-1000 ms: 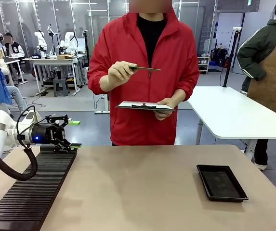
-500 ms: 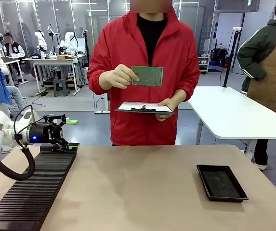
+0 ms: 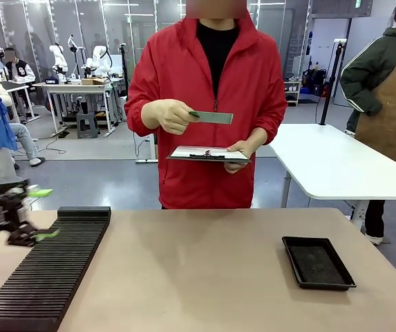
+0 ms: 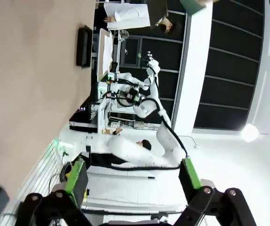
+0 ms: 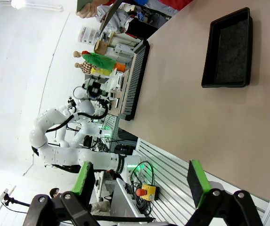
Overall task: Inspect the PCB.
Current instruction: Pick up the Blank PCB that the human is holding.
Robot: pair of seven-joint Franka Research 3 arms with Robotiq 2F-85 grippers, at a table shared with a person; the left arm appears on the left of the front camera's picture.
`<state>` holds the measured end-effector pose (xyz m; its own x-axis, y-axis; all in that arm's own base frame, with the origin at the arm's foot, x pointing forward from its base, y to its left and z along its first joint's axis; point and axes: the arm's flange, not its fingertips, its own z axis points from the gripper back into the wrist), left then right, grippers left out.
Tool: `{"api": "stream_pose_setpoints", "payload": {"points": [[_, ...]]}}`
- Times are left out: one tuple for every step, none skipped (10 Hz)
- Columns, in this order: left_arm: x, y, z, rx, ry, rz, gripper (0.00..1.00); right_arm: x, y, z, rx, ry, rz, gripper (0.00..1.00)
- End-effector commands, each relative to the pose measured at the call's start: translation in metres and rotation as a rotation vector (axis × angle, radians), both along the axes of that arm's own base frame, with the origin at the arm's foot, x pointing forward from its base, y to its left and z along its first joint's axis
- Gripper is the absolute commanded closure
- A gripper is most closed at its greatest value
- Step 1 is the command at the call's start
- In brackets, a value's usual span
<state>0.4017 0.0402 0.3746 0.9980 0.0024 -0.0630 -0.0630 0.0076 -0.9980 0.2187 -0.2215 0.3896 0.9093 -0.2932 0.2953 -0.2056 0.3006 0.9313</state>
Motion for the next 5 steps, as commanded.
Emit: {"api": "stream_pose_setpoints", "payload": {"points": [[-0.045,0.039,0.014,0.012,-0.062,-0.066,0.0,0.0,-0.001,0.001,0.005,-0.022,-0.004,0.0],[-0.07,0.066,0.016,-0.009,-0.081,-0.033,0.0,0.0,-0.001,0.001,0.005,-0.022,-0.004,0.0],[-0.086,0.089,0.014,-0.023,-0.108,0.007,0.0,0.0,-0.001,0.001,0.005,-0.022,-0.004,0.0],[-0.099,0.11,0.007,-0.008,-0.142,0.073,0.0,0.0,-0.001,0.001,0.005,-0.022,-0.004,0.0],[-0.107,0.124,0.002,-0.042,-0.163,0.047,0.0,0.0,-0.001,0.001,0.005,-0.022,-0.004,0.0]]}}
